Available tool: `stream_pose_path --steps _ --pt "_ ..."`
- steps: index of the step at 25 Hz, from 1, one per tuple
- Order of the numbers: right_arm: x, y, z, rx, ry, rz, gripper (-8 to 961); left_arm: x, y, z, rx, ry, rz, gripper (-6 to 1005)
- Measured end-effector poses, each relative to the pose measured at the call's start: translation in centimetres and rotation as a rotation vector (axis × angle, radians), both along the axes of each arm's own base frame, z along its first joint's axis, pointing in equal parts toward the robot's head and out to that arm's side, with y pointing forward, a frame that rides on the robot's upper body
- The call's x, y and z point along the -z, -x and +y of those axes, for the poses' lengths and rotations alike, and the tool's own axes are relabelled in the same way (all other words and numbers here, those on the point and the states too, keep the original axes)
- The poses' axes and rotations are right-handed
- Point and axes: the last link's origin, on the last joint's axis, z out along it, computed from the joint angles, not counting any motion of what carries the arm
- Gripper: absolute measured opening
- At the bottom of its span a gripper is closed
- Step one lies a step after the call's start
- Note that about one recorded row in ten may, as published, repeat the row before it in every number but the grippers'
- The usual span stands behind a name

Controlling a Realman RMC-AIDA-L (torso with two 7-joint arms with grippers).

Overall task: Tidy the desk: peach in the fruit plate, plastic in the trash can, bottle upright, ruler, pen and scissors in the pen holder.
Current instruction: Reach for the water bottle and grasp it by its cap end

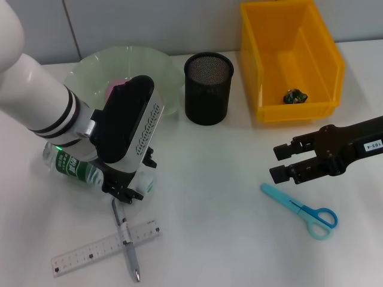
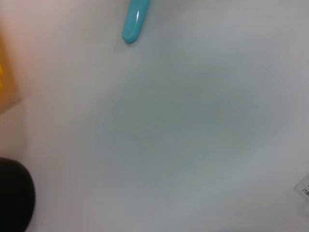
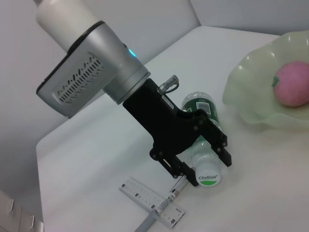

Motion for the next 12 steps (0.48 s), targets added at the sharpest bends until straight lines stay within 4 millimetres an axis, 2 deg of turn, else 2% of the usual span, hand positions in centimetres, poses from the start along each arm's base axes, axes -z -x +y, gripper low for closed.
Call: stream_pose_path --steps 10,12 --pt "-0.07 0.07 0.08 -0.003 -0.002 0.001 747 0.38 -0.02 -0.05 0.002 0.004 0.011 662" --pt "-0.07 0.08 0.08 -0.003 -0.002 0.001 747 0.45 -0.01 -0.10 0.000 0.004 0.014 613"
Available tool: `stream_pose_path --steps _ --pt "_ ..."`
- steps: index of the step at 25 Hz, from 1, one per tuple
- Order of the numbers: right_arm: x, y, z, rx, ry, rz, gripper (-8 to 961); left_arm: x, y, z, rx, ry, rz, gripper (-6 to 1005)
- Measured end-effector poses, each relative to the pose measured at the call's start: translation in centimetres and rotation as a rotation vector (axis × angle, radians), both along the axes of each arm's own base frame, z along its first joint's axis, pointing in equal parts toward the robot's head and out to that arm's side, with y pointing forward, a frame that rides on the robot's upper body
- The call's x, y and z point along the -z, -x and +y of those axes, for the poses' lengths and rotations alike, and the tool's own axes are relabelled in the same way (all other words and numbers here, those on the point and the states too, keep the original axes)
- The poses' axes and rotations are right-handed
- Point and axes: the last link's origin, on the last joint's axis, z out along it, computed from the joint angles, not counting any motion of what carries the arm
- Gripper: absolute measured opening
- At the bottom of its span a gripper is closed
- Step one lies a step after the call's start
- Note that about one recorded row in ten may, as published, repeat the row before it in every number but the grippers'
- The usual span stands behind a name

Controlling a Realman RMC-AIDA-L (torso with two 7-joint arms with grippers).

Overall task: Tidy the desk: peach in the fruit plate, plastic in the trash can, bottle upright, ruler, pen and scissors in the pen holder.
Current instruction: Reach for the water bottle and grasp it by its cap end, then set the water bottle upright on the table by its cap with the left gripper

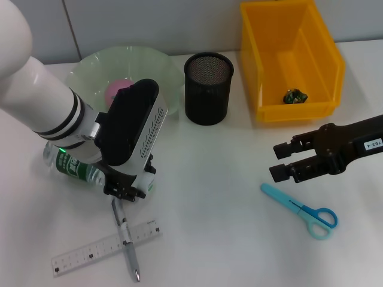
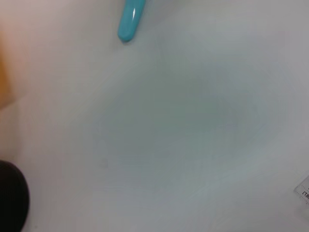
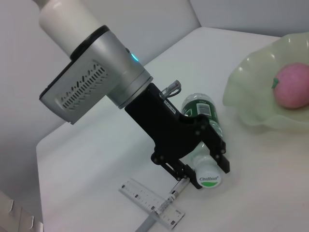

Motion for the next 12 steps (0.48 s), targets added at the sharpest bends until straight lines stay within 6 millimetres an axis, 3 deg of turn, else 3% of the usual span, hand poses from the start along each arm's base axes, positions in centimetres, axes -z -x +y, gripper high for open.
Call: stream_pose_path --steps 6,12 --pt "0.00 -0.05 -0.03 0.000 0.000 0.000 747 -0.02 0.00 -0.03 0.000 -0.002 -0.001 466" --pt "0.00 -0.14 -0.11 0.003 -0.001 0.000 746 -0.49 -0.10 0.03 0.002 -0.018 -0.017 440"
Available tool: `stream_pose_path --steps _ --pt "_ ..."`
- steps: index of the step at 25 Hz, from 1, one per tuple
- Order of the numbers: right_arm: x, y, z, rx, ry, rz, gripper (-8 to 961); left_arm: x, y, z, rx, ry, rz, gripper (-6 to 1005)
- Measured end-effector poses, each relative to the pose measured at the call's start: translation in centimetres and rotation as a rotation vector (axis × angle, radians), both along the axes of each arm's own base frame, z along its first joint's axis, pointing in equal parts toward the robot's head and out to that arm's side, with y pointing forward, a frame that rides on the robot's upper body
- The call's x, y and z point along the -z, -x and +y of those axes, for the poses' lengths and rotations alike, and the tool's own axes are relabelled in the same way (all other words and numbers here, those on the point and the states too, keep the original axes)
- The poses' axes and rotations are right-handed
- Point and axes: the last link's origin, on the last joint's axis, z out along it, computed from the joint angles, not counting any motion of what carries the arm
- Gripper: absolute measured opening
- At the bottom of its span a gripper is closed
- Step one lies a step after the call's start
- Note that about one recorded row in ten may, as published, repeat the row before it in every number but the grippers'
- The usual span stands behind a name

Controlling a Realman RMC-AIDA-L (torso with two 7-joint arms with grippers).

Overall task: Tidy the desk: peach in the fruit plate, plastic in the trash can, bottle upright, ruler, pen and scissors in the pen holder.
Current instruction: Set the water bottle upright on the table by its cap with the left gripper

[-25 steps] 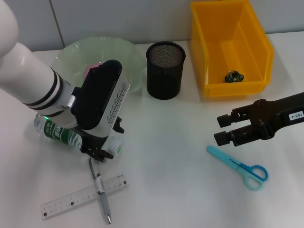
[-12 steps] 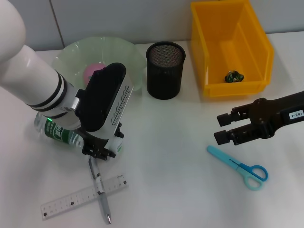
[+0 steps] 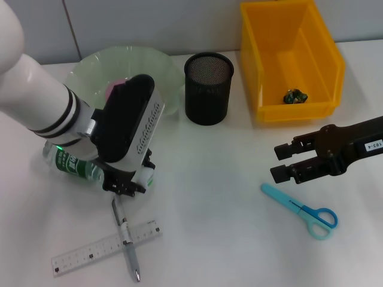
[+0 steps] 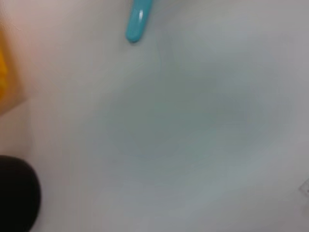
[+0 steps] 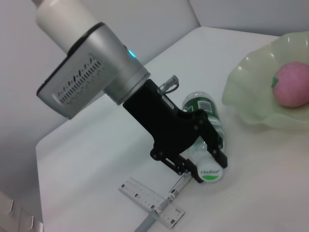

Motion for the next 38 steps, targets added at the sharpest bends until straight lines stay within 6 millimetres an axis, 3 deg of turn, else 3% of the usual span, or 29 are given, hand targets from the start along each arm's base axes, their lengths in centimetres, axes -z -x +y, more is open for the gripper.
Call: stream_pose_path --steps 9,14,15,18,19,38 --pt "0.0 0.1 0.1 -0.007 -0.001 0.003 746 -2.2 -0.4 0.9 -0.049 -0.105 -0.084 439" --pt "0.1 0.3 0.1 -0.016 0.005 0.000 746 -2.5 -0.4 1.0 -0.057 -0.115 -0.092 438" --pt "0.1 0.4 0.1 -0.018 0.006 0.000 746 -3.6 -0.3 1.4 -0.126 -0.148 -0.129 438" --pt "0.1 0.4 0.1 -0.021 0.008 0.000 746 -4.2 -0.3 1.4 -0.159 -0.151 -0.147 438" --pt "0.1 0.4 0.1 -0.024 0.008 0.000 746 -5.7 -0.4 1.7 -0.206 -0.176 -0.196 438" --pt "0.6 0.5 -0.4 -0.042 0.043 0.008 747 -9.5 -1.1 2.3 -0.329 -0.295 -0.262 437"
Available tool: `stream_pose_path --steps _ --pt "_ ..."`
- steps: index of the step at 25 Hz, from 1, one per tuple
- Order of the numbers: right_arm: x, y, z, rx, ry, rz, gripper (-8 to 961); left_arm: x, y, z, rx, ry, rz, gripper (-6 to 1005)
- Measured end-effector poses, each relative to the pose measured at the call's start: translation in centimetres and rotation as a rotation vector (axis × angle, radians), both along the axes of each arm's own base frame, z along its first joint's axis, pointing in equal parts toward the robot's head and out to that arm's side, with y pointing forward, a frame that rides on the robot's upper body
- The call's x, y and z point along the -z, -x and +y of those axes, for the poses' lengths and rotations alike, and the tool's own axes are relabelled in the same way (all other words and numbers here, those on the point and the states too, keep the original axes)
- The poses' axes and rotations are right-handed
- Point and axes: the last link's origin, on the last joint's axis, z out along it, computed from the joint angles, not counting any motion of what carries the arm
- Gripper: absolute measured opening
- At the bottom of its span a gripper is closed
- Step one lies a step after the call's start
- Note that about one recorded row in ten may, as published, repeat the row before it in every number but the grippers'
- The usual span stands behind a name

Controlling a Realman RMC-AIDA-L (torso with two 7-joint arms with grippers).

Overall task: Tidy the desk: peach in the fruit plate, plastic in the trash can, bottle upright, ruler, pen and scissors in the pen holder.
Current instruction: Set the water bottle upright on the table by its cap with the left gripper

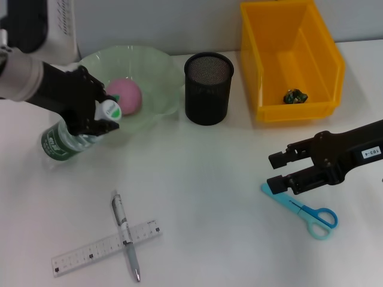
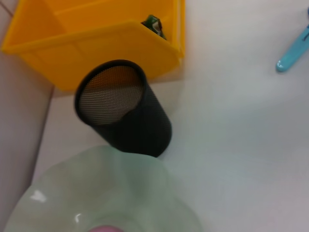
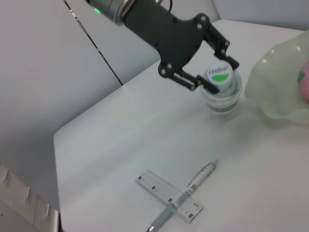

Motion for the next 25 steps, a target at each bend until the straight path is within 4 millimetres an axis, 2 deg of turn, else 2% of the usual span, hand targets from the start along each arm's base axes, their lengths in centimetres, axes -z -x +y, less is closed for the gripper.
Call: stream_pose_path --steps 12,25 --pt "0.2 0.6 0.3 -0.019 0.014 -0.004 747 -2.8 0.3 0.2 -0.067 -0.050 0.022 446" --pt "0.6 1.0 0.6 -0.032 0.022 -0.007 746 -4.4 0.2 0.6 -0.108 -0.078 0.013 454"
